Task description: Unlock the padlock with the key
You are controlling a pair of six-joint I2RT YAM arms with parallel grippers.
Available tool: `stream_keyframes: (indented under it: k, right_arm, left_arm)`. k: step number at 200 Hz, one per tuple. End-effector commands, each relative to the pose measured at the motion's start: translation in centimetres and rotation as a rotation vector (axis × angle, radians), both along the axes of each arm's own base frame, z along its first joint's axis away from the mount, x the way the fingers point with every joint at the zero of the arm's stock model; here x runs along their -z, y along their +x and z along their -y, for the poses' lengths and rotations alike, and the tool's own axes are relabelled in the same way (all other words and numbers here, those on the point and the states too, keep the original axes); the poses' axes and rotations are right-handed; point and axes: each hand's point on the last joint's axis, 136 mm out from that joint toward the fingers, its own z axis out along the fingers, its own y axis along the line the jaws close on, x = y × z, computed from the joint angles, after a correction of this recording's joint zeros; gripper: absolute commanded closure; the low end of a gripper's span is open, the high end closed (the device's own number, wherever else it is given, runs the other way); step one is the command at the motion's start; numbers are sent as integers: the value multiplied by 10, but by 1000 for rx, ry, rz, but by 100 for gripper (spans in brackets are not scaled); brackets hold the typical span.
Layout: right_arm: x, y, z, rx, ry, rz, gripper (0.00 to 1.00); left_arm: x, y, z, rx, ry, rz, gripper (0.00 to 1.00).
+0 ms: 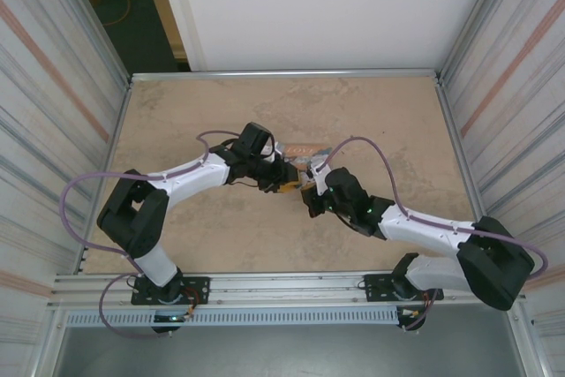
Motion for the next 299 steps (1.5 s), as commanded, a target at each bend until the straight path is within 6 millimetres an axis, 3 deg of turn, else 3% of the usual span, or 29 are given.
stream_keyframes:
  k: [1, 41, 68, 106, 173, 222, 299]
  right_arm:
    - [-93, 34, -30, -10, 207, 236, 100]
    - [-105, 42, -43, -17, 264, 247, 100]
    - [-84, 43, -43, 4, 258, 193, 100]
    - [-38, 37, -40, 61, 239, 81, 100]
    - [11, 20, -57, 118, 199, -20, 100]
    - [34, 15, -66, 165, 191, -74, 100]
    - [54, 16, -64, 235, 199, -132, 100]
  left_arm:
    - [-20, -30, 12, 109, -70, -40, 84]
    - [-15, -29, 10, 107, -63, -46, 84]
    - [-8, -24, 5, 89, -56, -49, 84]
    - [11, -16, -8, 56, -34, -60, 84]
    - [34, -8, -19, 37, -17, -82, 82]
    - [50, -2, -27, 15, 3, -92, 74]
    - [50, 6, -36, 2, 14, -73, 61]
